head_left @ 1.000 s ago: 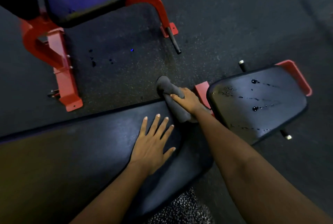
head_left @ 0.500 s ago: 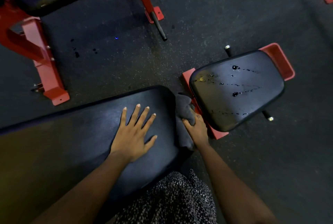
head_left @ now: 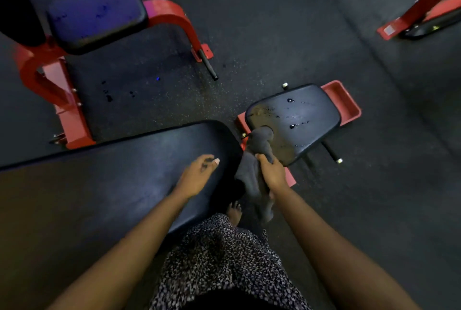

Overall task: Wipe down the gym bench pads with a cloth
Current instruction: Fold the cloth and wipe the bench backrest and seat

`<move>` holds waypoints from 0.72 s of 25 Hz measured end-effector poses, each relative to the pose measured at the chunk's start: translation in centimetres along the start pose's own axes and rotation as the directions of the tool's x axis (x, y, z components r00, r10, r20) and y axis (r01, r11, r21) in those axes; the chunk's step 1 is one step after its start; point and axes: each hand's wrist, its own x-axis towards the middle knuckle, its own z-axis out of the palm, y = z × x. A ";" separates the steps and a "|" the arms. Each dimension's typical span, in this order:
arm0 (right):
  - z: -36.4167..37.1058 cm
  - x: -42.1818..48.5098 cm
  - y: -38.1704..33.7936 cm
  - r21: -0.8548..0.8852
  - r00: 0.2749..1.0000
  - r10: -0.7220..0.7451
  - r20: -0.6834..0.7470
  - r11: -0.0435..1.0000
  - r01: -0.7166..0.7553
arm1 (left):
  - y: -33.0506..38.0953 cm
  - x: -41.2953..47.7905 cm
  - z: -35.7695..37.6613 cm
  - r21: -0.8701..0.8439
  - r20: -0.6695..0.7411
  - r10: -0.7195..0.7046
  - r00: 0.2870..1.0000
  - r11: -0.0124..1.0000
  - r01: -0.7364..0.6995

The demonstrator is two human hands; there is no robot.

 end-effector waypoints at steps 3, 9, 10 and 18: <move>-0.1 -4.9 1.7 0.220 0.992 0.120 -0.033 0.969 -0.110 | 2.2 -5.9 2.2 -0.284 0.181 -0.149 0.972 0.938 0.197; -4.0 -11.0 3.3 0.522 0.992 0.114 0.046 0.844 -0.121 | 5.0 -9.2 5.4 -0.091 0.012 0.112 0.994 0.990 -0.110; -5.6 -11.5 2.8 0.500 0.986 0.118 0.115 0.851 -0.161 | 5.8 -9.3 5.5 -0.058 0.014 0.188 0.982 0.981 -0.187; -23.0 -7.8 2.5 -0.001 0.865 -0.481 0.142 0.874 0.486 | 15.9 -9.2 10.1 0.013 0.140 0.350 0.926 0.935 -0.355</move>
